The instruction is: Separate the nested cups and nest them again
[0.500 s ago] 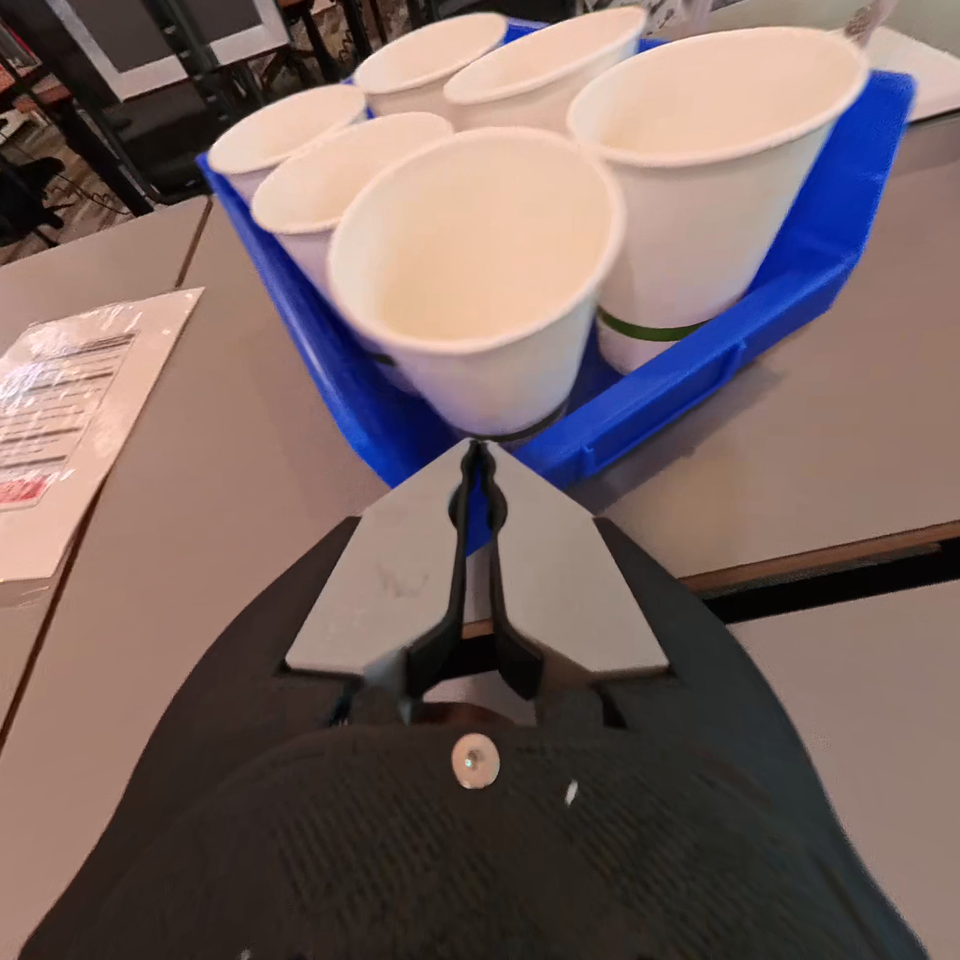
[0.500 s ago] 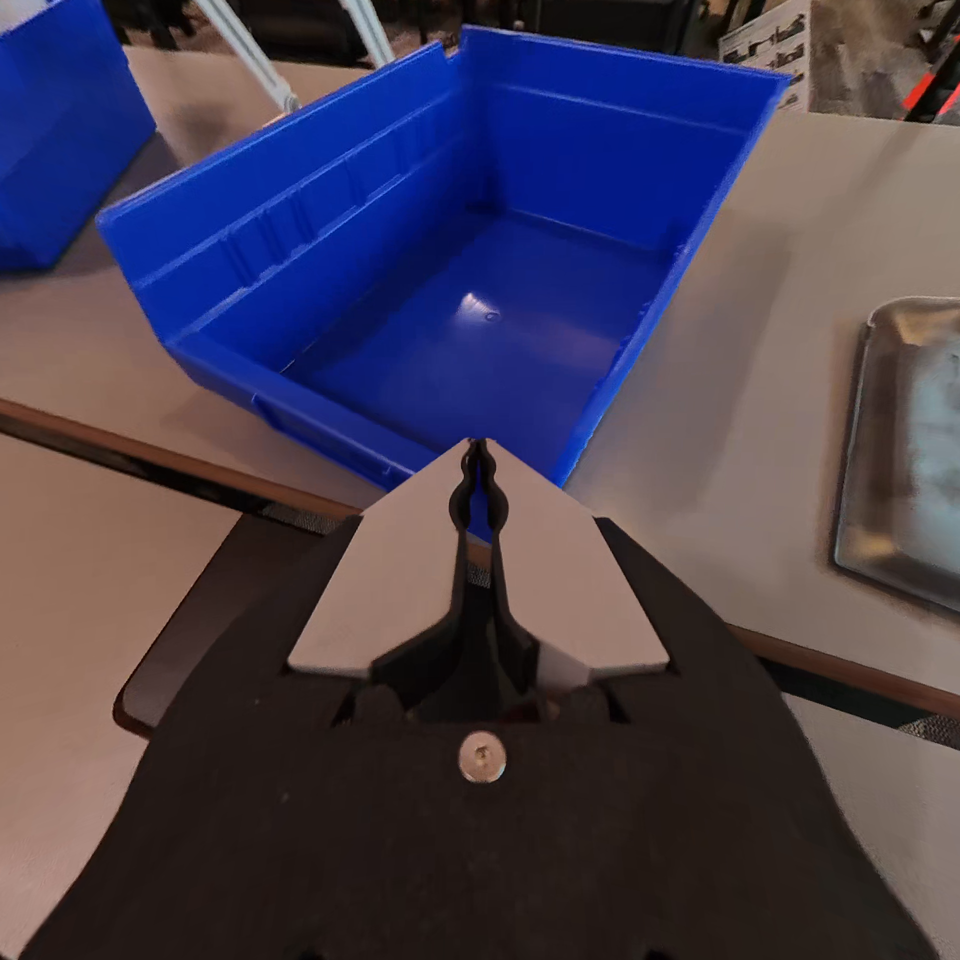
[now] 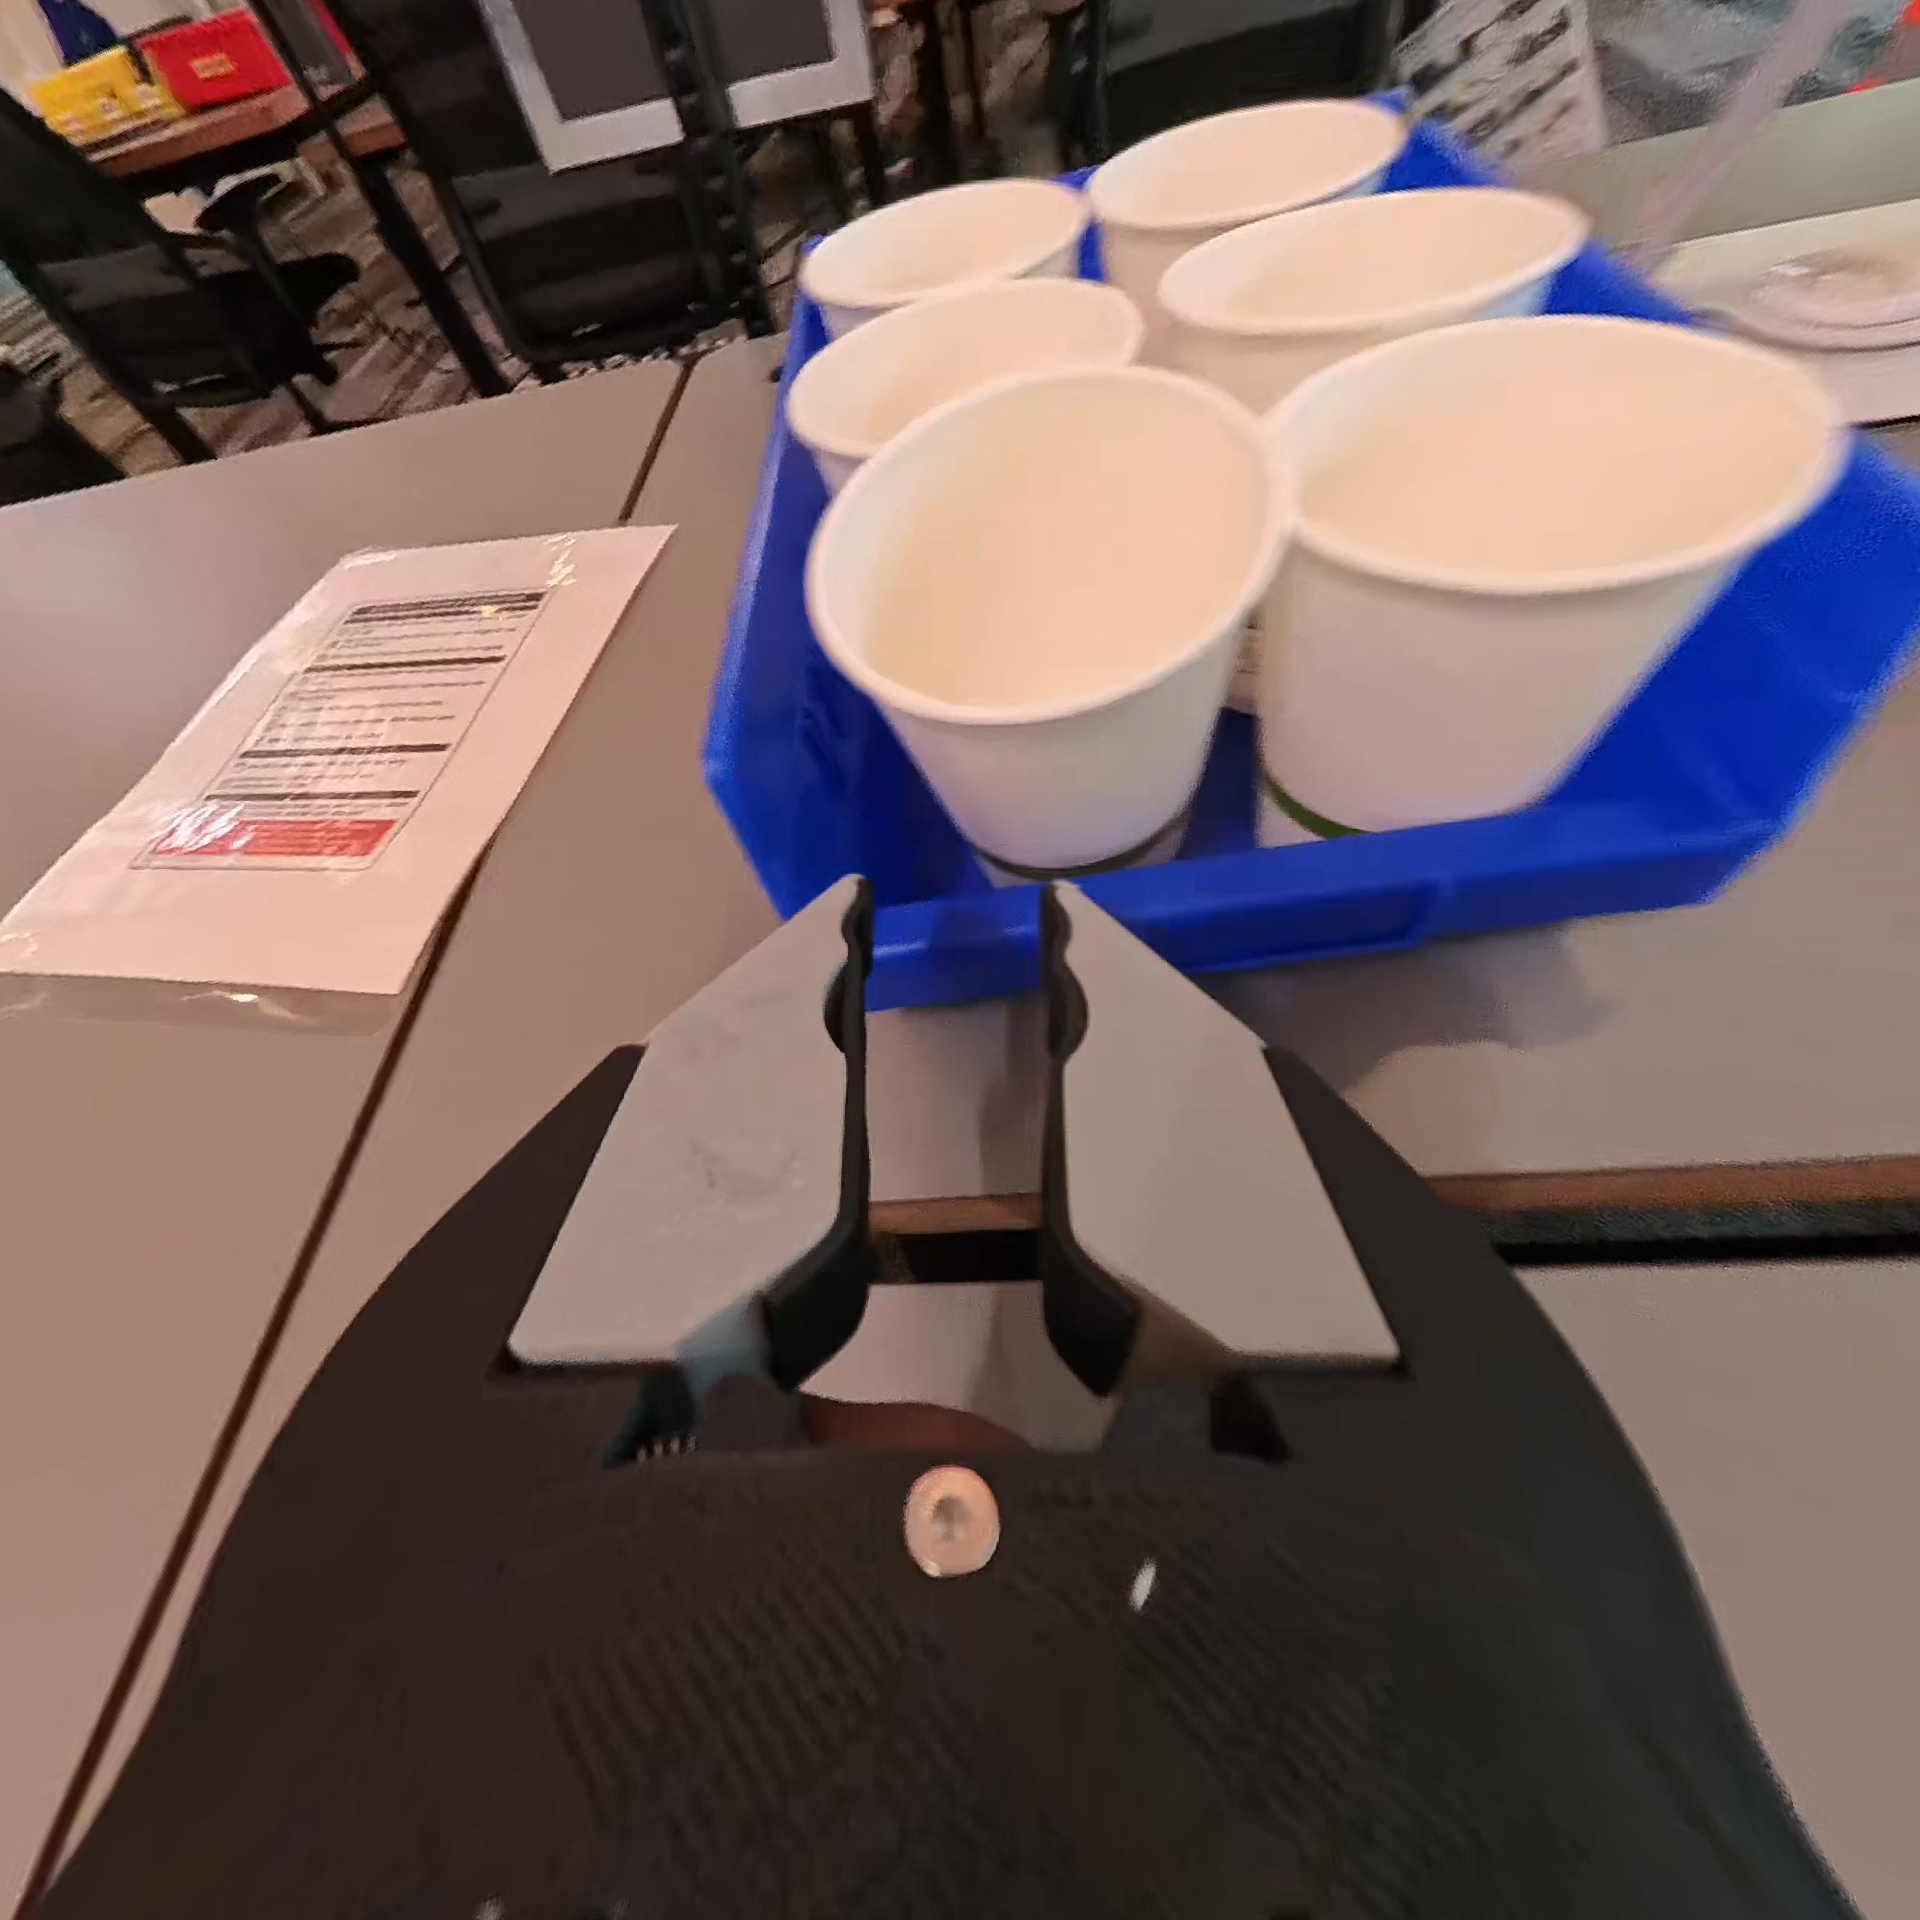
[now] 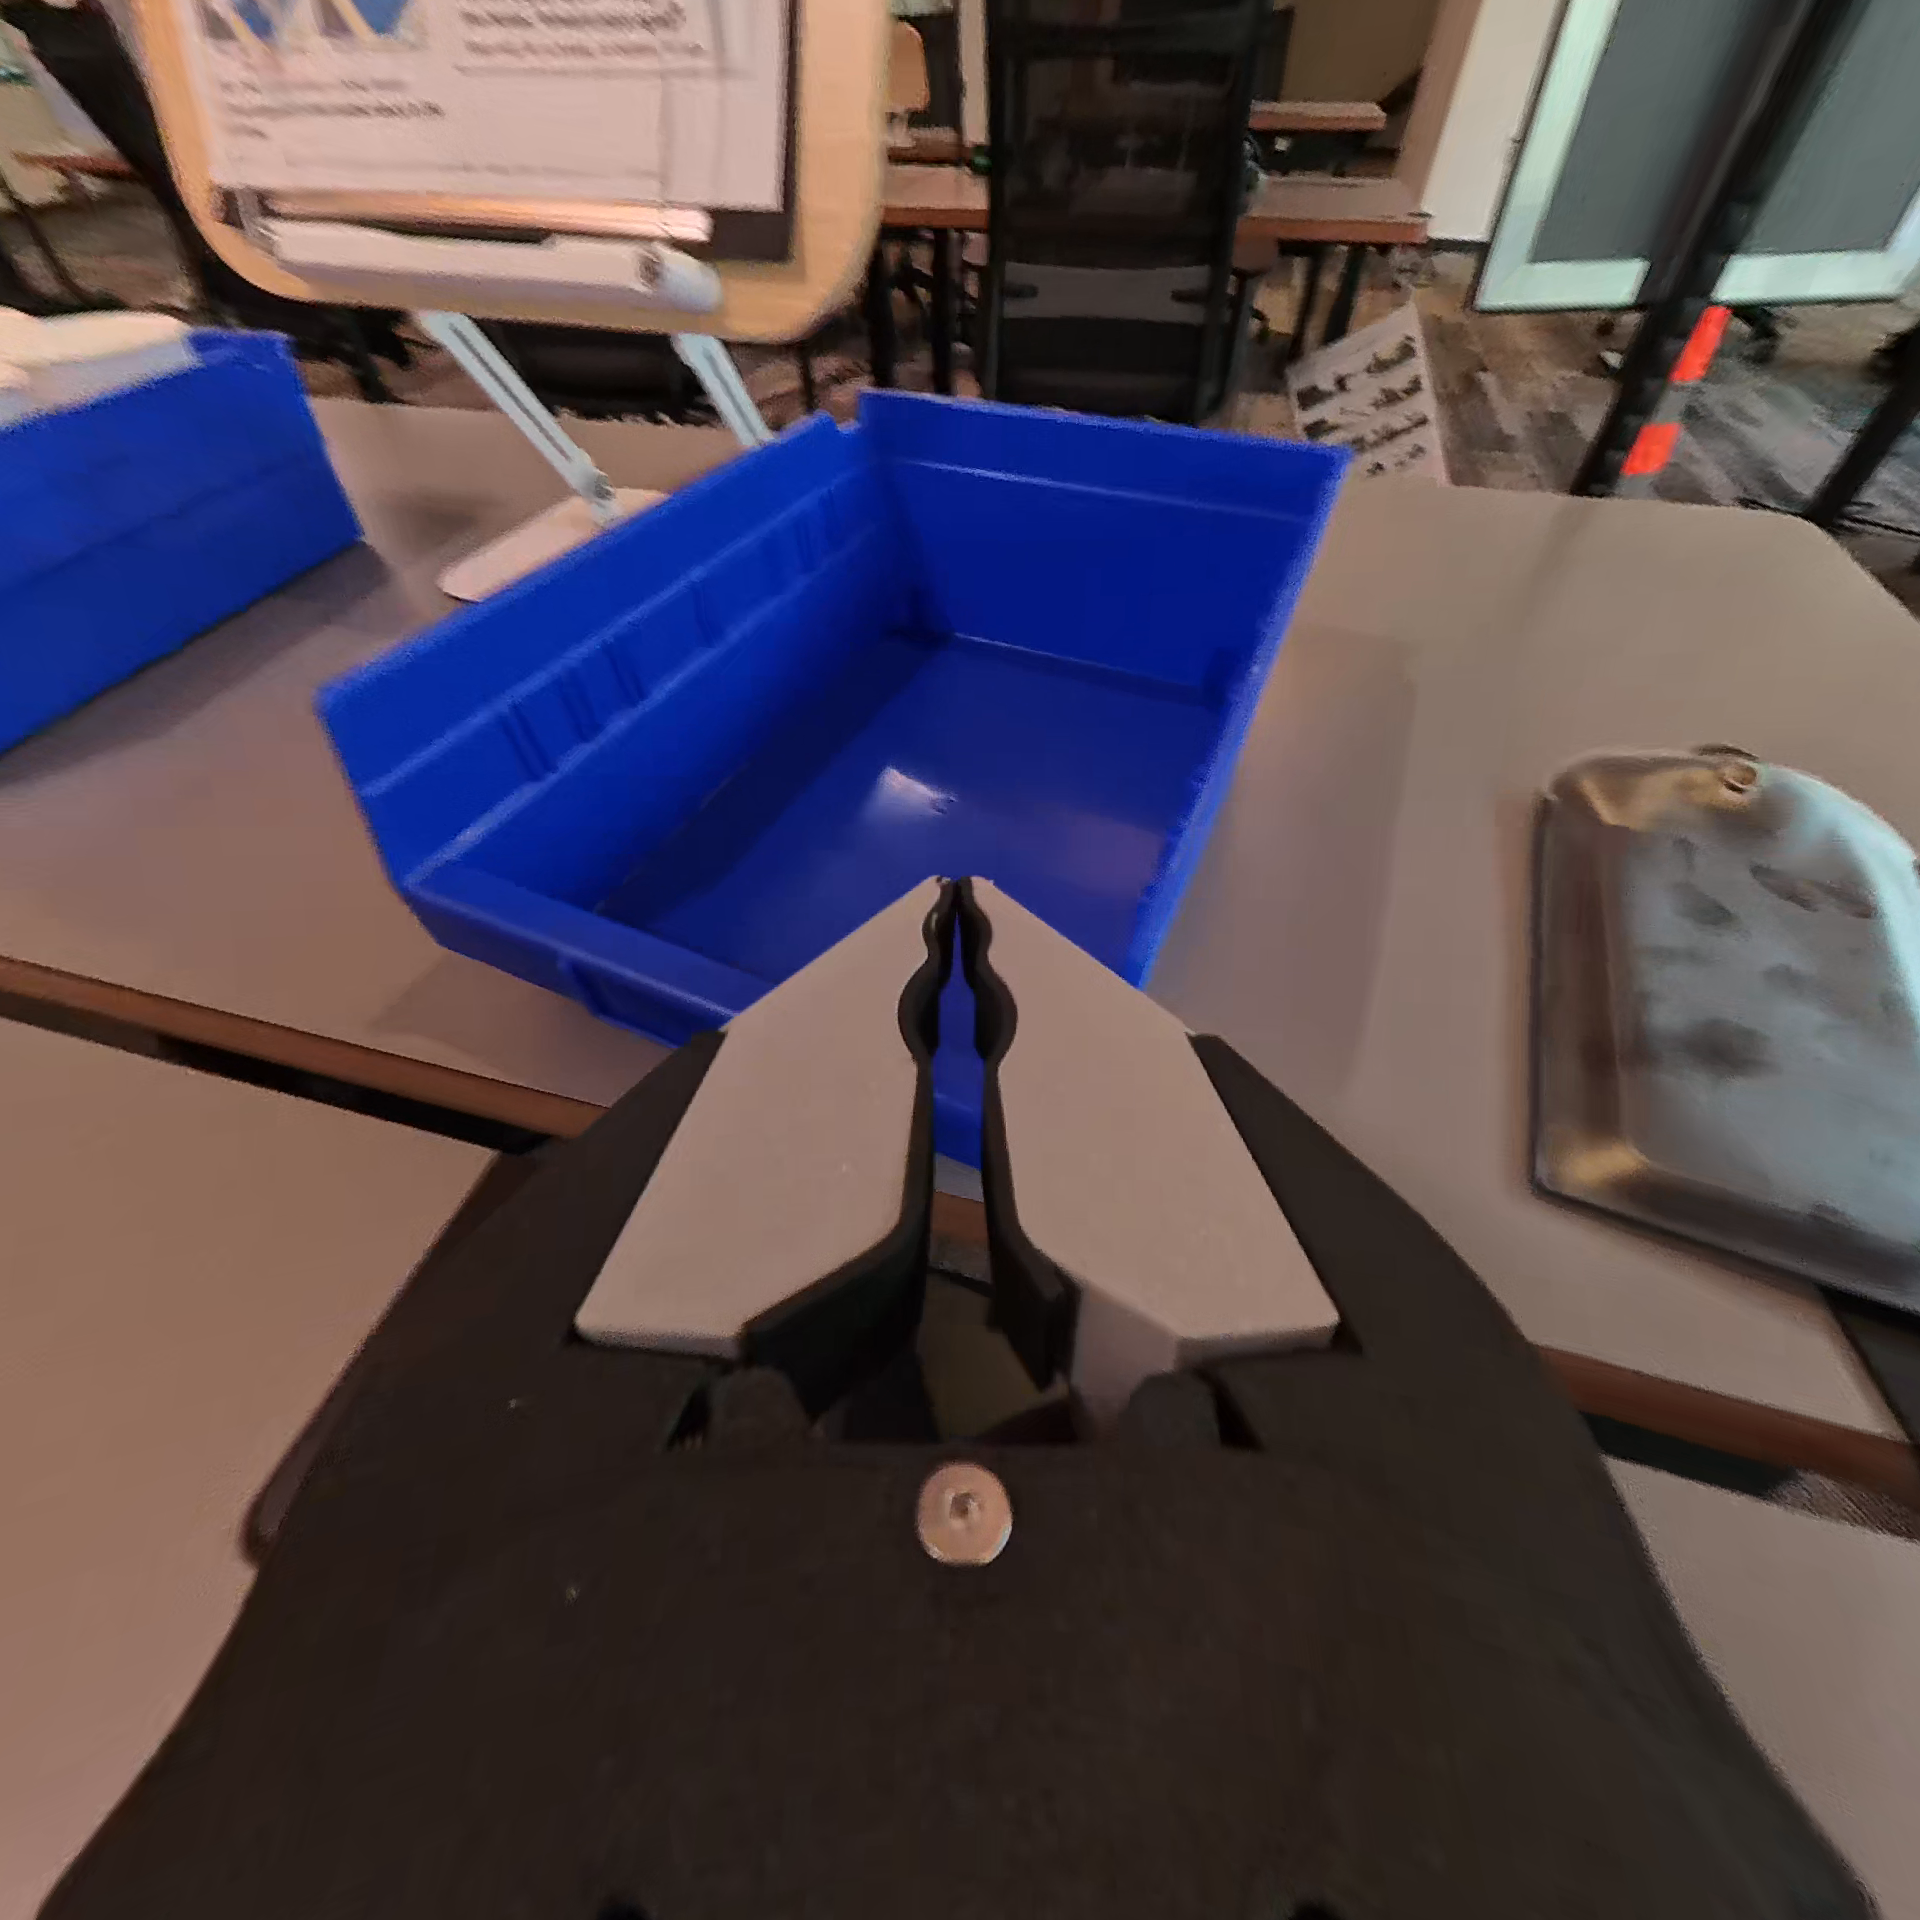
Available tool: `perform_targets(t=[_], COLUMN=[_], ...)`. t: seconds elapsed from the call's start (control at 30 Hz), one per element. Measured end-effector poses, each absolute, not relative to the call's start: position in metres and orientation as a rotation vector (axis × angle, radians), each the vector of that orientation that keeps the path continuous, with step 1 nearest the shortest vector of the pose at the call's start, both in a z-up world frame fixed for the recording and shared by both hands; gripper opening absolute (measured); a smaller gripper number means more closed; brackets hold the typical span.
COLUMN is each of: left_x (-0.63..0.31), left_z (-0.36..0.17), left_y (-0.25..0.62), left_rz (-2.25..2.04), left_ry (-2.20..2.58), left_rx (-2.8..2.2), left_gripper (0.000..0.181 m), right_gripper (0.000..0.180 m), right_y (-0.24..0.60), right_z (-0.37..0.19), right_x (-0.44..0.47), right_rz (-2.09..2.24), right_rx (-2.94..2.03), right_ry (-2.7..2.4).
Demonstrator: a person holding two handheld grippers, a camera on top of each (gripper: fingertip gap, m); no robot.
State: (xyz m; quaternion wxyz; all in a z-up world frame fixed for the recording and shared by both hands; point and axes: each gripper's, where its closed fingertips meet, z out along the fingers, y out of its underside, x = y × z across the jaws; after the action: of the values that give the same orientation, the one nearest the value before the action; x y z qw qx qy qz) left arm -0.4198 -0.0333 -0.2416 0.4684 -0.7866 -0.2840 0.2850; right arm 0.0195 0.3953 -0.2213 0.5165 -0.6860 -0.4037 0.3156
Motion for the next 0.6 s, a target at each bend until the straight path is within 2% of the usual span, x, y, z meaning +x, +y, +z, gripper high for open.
perform_targets(t=[0.03,0.1,0.17,0.2,0.33,0.4,0.47,0.6], left_x=[-0.408,-0.381,-0.351,-0.335,-0.286,-0.285,-0.293,-0.289], left_z=[-0.241,-0.243,-0.248,-0.25,-0.264,-0.279,-0.275,-0.272], left_y=[-0.027,-0.009,0.014,0.026,0.064,0.07,0.071,0.08], left_rz=[0.676,0.629,0.577,0.547,0.522,0.597,0.695,0.626], left_ry=[-0.664,-0.583,-0.495,-0.446,-0.26,-0.249,-0.3,-0.317], left_rx=[-1.932,-1.957,-1.981,-1.986,-1.985,-2.048,-2.028,-1.996], left_gripper=[0.033,0.04,0.045,0.045,0.039,0.031,0.032,0.037], right_gripper=[0.0,0.026,0.038,0.036,0.0,0.0,0.0,0.0], right_y=[0.388,0.371,0.353,0.343,0.305,0.296,0.298,0.347], right_z=[-0.217,-0.21,-0.215,-0.222,-0.252,-0.265,-0.278,-0.287], right_x=[0.015,0.003,-0.011,-0.017,-0.033,-0.037,-0.039,-0.032], right_rz=[0.798,0.879,0.911,0.898,0.847,0.843,0.806,0.547], right_rx=[-1.626,-1.597,-1.606,-1.612,-1.585,-1.6,-1.629,-1.684], right_ry=[-0.978,-0.984,-1.033,-1.091,-1.4,-1.49,-1.529,-1.384])
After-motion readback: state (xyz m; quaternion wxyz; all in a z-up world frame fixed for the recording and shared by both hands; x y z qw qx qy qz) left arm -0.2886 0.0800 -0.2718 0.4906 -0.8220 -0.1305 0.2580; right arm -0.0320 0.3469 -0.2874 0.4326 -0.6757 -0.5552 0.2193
